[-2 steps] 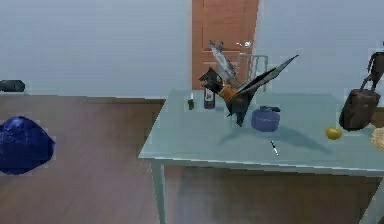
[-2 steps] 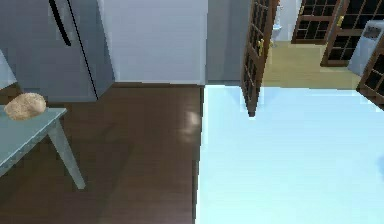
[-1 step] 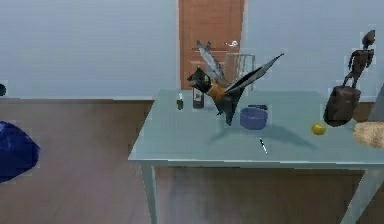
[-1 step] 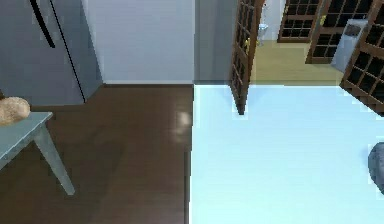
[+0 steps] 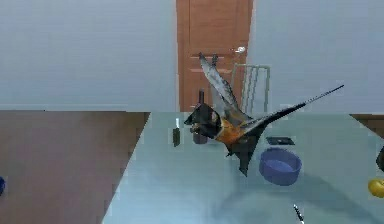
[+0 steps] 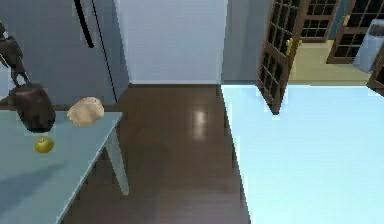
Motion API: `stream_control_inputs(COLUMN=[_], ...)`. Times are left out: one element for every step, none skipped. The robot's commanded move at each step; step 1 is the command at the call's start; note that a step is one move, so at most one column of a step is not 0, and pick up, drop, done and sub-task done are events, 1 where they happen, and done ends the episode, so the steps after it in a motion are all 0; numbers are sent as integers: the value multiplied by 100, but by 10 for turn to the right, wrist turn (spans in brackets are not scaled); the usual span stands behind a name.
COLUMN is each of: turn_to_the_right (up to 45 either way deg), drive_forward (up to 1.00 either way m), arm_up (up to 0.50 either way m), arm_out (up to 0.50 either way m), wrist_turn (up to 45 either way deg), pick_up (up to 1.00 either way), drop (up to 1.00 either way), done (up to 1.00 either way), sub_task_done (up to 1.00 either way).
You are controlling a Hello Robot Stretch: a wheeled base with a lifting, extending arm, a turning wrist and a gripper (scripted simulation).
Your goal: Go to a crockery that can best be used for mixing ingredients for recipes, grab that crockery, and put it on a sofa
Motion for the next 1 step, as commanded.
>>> stream_control_inputs(turn_to_the_right=[-450], drive_forward=[0], arm_up=[0], arm_out=[0], wrist_turn=[0], pick_up=[0], drop=[0], done=[0], sub_task_done=[0])
